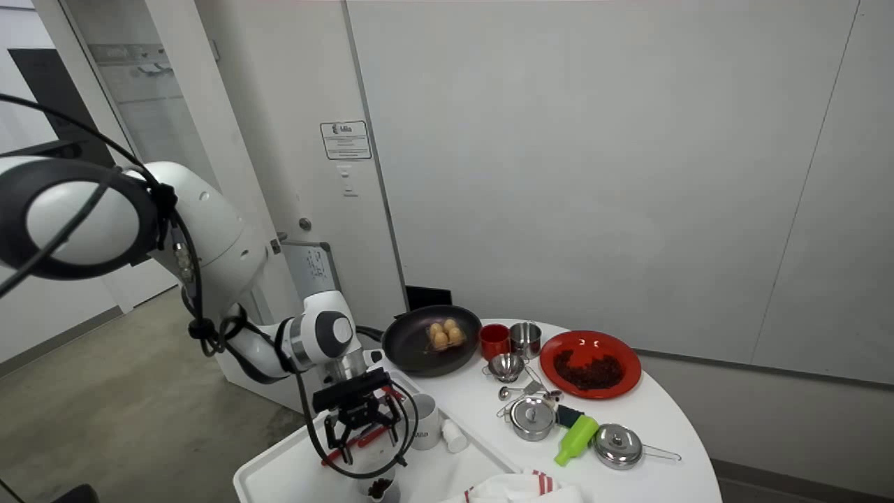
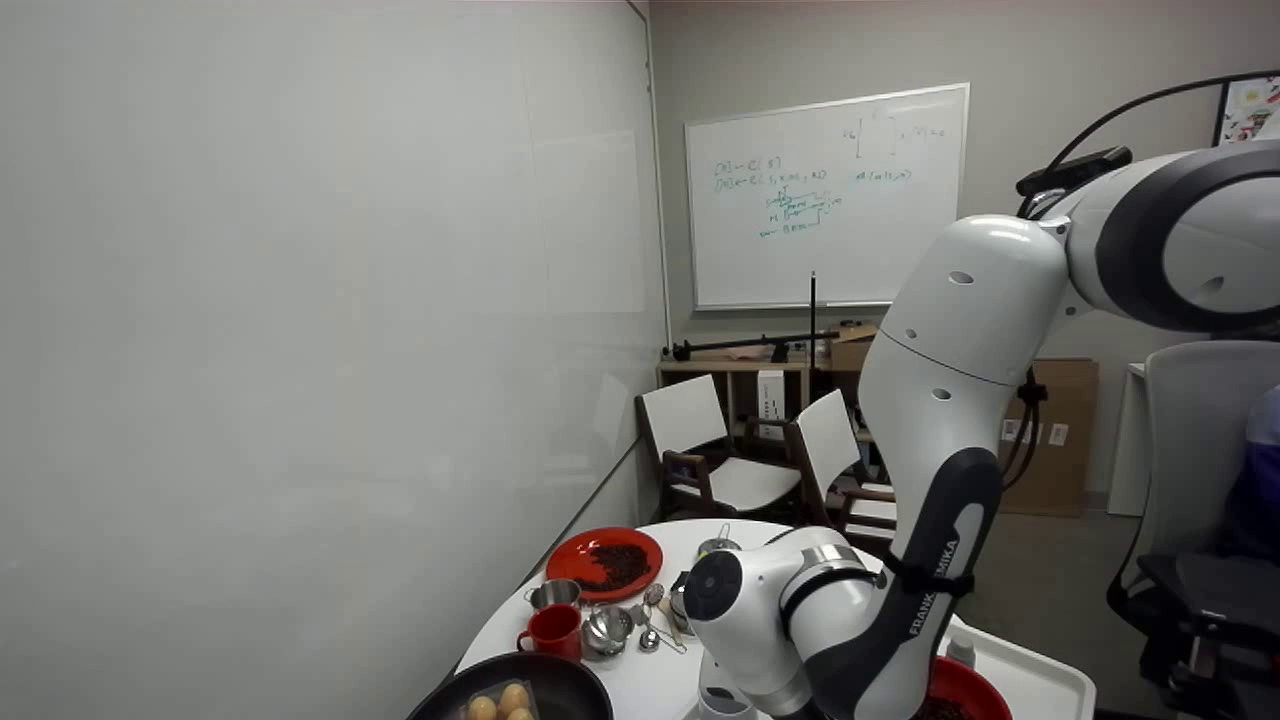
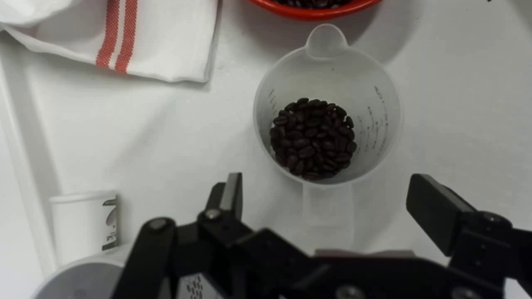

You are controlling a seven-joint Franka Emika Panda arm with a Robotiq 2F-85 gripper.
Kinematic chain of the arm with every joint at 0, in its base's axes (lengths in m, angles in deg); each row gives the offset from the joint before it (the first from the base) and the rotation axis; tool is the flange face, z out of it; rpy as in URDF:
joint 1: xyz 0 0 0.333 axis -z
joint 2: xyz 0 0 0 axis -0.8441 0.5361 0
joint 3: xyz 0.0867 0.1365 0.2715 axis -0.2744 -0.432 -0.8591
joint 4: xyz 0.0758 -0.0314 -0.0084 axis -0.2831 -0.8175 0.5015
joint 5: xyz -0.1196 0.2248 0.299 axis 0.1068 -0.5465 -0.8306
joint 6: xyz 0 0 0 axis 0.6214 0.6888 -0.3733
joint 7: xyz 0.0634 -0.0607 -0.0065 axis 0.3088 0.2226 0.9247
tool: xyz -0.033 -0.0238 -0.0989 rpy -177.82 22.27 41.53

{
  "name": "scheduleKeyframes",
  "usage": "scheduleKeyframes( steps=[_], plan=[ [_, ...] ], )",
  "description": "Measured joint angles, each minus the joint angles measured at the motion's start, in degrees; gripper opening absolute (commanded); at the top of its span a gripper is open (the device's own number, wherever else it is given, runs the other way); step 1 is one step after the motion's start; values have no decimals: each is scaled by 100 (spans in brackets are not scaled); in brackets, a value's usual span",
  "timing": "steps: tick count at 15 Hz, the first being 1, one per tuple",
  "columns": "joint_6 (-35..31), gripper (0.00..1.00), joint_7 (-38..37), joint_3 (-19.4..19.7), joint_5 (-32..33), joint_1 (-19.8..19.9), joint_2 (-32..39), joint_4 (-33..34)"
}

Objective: Pour the contents in the clear jug into the red bowl

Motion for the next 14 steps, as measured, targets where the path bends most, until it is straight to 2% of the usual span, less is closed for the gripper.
scheduleKeyframes(
  steps=[1,2,3,12,14],
  plan=[
    [0,100,0,-10,0,0,38,43],
    [-3,84,0,-22,0,-1,67,73],
    [-4,74,1,-34,0,-3,90,97],
    [-4,6,7,-95,0,-64,256,218],
    [-4,10,12,-95,0,-63,256,218]
  ],
)
